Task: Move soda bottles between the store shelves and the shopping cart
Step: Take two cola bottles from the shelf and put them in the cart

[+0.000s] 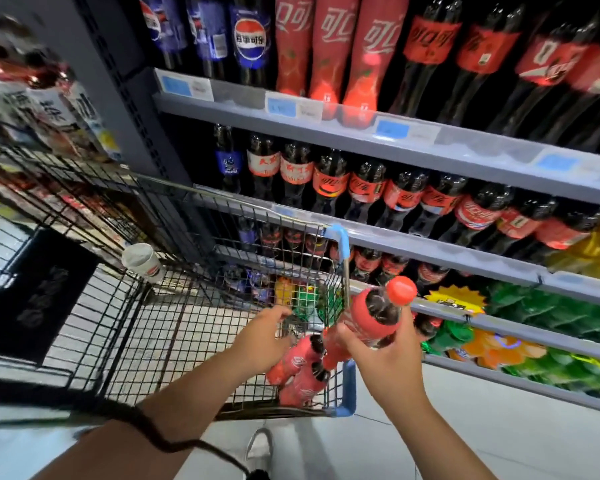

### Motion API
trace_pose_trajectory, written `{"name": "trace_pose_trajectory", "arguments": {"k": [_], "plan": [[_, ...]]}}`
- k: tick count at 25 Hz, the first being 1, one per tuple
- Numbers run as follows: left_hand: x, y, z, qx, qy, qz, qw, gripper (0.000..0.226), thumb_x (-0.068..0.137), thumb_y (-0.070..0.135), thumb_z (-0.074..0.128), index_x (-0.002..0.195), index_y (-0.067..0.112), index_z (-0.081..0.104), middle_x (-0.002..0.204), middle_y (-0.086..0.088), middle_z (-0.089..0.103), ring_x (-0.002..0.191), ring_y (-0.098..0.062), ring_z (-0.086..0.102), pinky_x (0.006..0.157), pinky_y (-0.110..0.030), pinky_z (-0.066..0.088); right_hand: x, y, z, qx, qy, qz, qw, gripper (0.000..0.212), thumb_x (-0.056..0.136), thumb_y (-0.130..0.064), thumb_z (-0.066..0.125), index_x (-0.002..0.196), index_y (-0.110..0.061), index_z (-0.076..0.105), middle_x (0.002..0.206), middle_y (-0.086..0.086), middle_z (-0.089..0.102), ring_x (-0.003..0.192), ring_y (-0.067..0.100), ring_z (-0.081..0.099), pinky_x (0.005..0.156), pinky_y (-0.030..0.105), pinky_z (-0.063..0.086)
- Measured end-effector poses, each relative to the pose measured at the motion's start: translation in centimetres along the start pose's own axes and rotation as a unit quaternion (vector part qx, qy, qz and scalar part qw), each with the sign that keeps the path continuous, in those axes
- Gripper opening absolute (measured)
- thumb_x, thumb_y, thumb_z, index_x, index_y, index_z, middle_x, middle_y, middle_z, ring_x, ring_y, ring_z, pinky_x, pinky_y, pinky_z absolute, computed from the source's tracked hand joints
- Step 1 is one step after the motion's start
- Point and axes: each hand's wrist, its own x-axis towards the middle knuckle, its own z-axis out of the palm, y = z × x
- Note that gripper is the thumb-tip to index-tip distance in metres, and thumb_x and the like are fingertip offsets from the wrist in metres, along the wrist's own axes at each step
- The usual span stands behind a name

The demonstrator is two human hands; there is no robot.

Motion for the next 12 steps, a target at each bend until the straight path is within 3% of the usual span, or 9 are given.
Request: {"name": "trace_pose_trajectory", "arguments": {"k": [3, 6, 8, 10, 12], "plan": [[3.2, -1.4, 1.3, 0.033, -0.054, 0.047, 0.997, 0.062, 0.089, 0.030, 0.072, 0.144, 0.030, 0.044, 0.143, 0.003, 0.050, 0.110, -0.011, 0.057, 0.086, -0.021, 0.049, 1.3, 1.1, 2.2, 0.010, 0.037, 0.013, 0.999, 0.053, 0.072, -0.023, 0.091, 0.110, -0.038, 0.056, 0.095, -0.019, 0.070, 0.091, 0.000, 0.068, 0.078, 0.006, 0.047], [6.3, -2.8, 3.0, 0.028, -0.120, 0.032, 0.992, 0.075, 0.083, 0.034, 0.077, 0.148, 0.032, 0.040, 0.148, 0.005, 0.046, 0.129, -0.017, 0.050, 0.106, -0.035, 0.045, 2.2, 2.2, 4.2, 0.009, 0.059, 0.021, 0.998, 0.054, 0.073, -0.024, 0.090, 0.111, -0.040, 0.056, 0.098, -0.023, 0.069, 0.090, -0.003, 0.068, 0.076, 0.002, 0.045], [7.8, -3.6, 4.3, 0.059, -0.159, 0.048, 0.984, 0.081, 0.082, 0.037, 0.077, 0.152, 0.028, 0.037, 0.151, 0.004, 0.046, 0.135, -0.018, 0.047, 0.111, -0.037, 0.042, 2.6, 3.0, 5.3, 0.008, 0.056, 0.038, 0.998, 0.056, 0.072, -0.030, 0.090, 0.115, -0.039, 0.055, 0.100, -0.025, 0.069, 0.091, -0.004, 0.067, 0.076, 0.002, 0.045], [9.1, -4.4, 5.6, 0.092, -0.214, 0.033, 0.972, 0.083, 0.081, 0.029, 0.076, 0.153, 0.023, 0.035, 0.148, -0.002, 0.050, 0.132, -0.021, 0.051, 0.108, -0.034, 0.045, 3.0, 3.9, 6.2, 0.004, 0.048, 0.056, 0.997, 0.062, 0.070, -0.037, 0.089, 0.120, -0.036, 0.053, 0.102, -0.024, 0.069, 0.092, -0.004, 0.068, 0.078, 0.004, 0.047], [9.7, -5.2, 6.9, 0.118, -0.261, -0.033, 0.958, 0.076, 0.079, 0.022, 0.076, 0.147, 0.022, 0.040, 0.133, -0.002, 0.058, 0.118, -0.021, 0.059, 0.096, -0.028, 0.052, 3.3, 4.4, 6.8, 0.006, 0.044, 0.075, 0.996, 0.068, 0.068, -0.042, 0.088, 0.124, -0.034, 0.051, 0.104, -0.025, 0.068, 0.093, -0.004, 0.067, 0.079, 0.005, 0.048]]}}
